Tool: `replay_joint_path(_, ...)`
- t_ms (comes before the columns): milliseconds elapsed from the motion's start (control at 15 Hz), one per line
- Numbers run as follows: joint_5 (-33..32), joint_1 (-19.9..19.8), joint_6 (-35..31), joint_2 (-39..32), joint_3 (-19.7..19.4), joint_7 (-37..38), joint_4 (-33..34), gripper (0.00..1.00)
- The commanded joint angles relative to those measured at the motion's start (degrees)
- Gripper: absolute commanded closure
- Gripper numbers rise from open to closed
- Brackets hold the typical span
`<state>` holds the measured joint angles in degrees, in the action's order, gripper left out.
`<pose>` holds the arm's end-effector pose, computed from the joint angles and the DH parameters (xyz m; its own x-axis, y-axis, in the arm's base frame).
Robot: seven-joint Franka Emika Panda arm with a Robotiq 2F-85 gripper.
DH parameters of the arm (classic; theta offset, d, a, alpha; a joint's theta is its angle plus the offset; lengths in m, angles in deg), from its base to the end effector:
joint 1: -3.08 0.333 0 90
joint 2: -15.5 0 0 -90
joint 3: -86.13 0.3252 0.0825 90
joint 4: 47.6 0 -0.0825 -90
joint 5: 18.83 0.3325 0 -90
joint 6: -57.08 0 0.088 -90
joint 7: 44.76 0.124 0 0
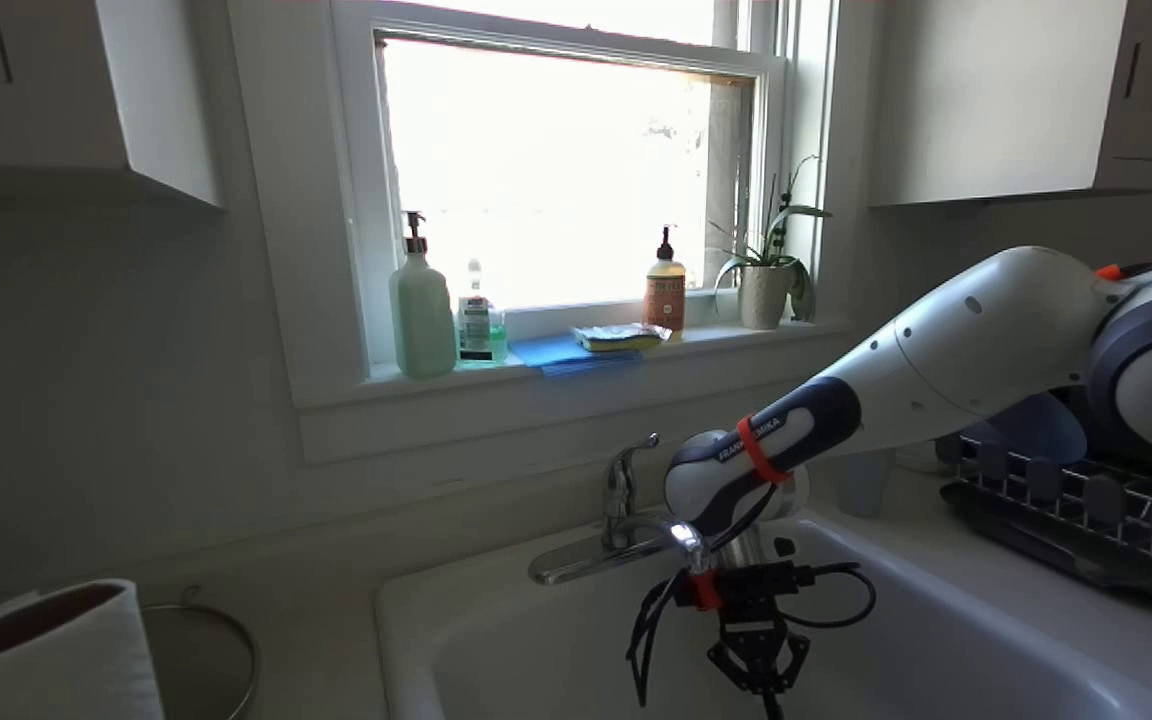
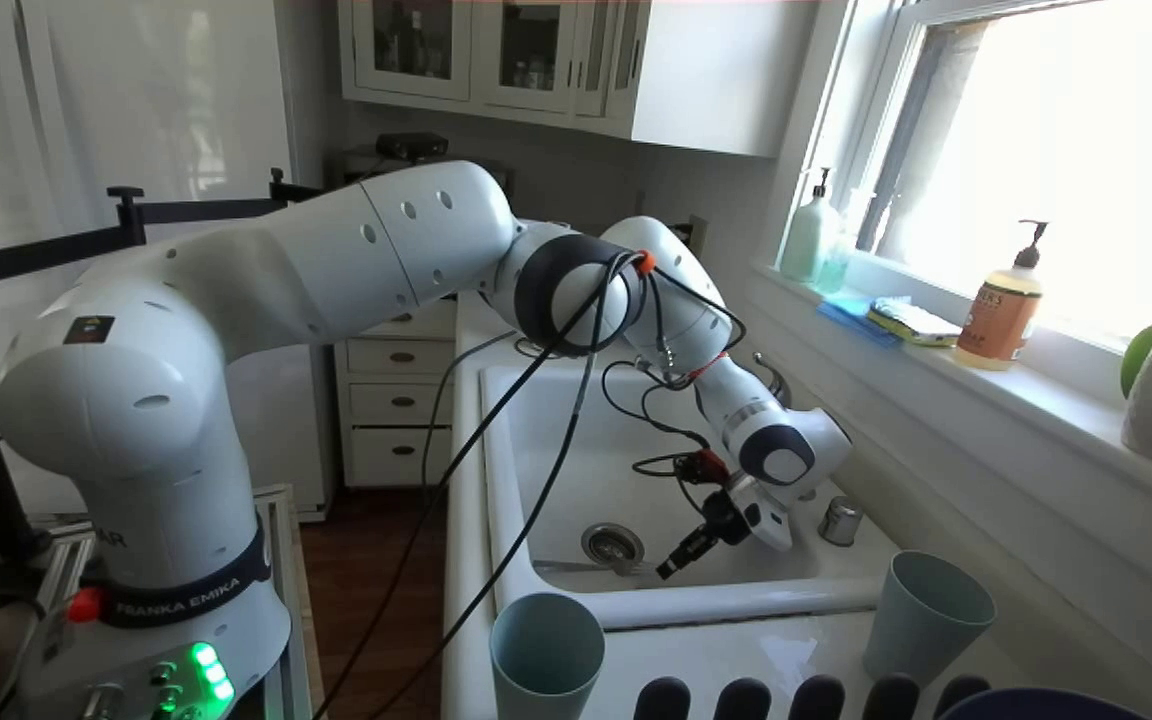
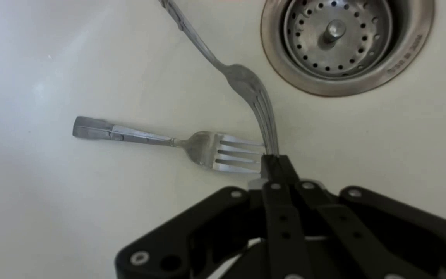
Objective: Move the tap to the left, pick up the fork from the sink and put it in the blue cup on the kitchen counter
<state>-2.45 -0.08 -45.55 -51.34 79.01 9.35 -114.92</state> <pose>0.6376 -0.0687 0.0641 0.2467 -0.8926 -0.3775 -0.8465 -0.3881 0.3644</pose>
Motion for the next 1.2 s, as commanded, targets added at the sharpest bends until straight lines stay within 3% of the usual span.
replay_joint_path(0, -0.05, -0.98, -0.87, 6.52, 0.54, -6.19, -5.99, 1.0)
replay_joint_path(533, -0.05, -1.91, -8.29, 24.73, 0.36, -22.68, -23.91, 1.0)
replay_joint_path(1133, 1.17, -3.37, -19.58, 50.59, 0.09, -37.38, -45.72, 1.0)
